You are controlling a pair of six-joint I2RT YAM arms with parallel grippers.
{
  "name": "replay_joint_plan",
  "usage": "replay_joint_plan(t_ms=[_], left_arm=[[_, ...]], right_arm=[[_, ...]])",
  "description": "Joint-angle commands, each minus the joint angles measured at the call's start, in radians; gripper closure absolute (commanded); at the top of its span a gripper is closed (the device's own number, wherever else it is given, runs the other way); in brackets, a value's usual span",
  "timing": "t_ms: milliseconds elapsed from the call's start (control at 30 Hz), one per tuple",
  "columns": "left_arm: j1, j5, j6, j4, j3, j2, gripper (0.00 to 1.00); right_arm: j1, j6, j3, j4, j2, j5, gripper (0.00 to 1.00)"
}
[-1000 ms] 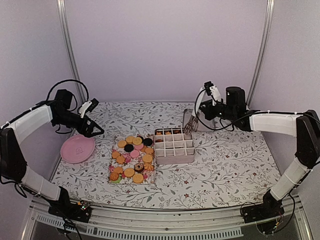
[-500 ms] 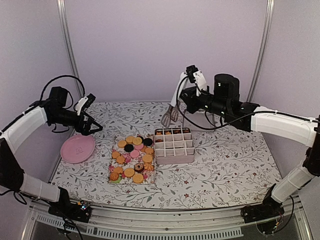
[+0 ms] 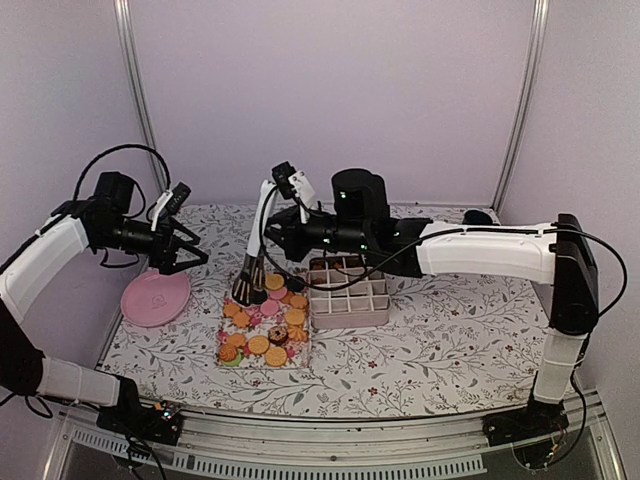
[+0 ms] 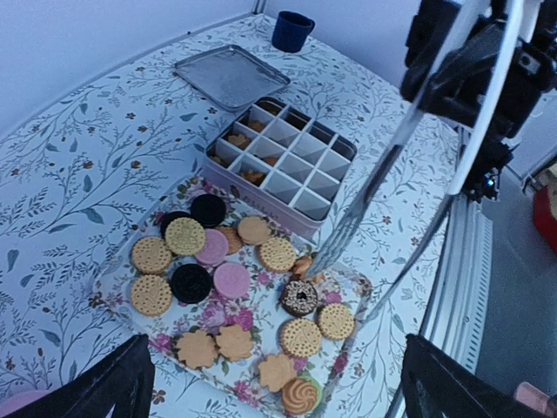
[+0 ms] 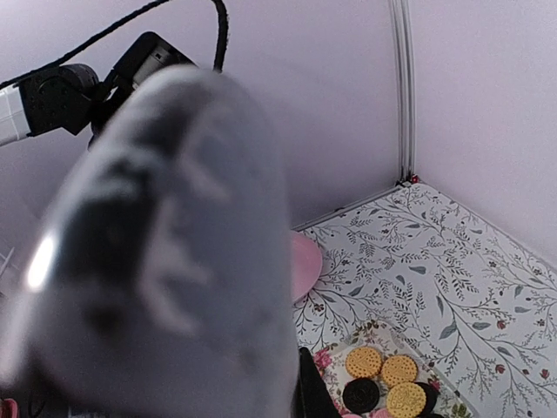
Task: Pack the cookies
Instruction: Pass from the right arm to the left
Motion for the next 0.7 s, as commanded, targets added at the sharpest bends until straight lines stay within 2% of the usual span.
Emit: replay_joint_plan(t_ms=[0,167,500,667], left_arm=[[-0.098,0.043,0.047,-0.042,-0.047,0.000,0.01],[-0.177,0.061,0.088,-0.040,-0.063,0.032,0.01],[-0.237,0.201,0.148,-0.079,0.002,0.122,0.01],[-0.273,0.228,0.166,-0.107,0.007,0.140,0.03]], right_arm=[[0.009,0.049,0.065,0.062,0.038,-0.056,1.00],[0.009,0.045,0.080,0.071,0.047,-0.055,1.00],[0.010,0.077,0.084,0.102,0.050,-0.122,1.00],[0.010,0.066,0.068,0.108,0.045,-0.130,1.00]])
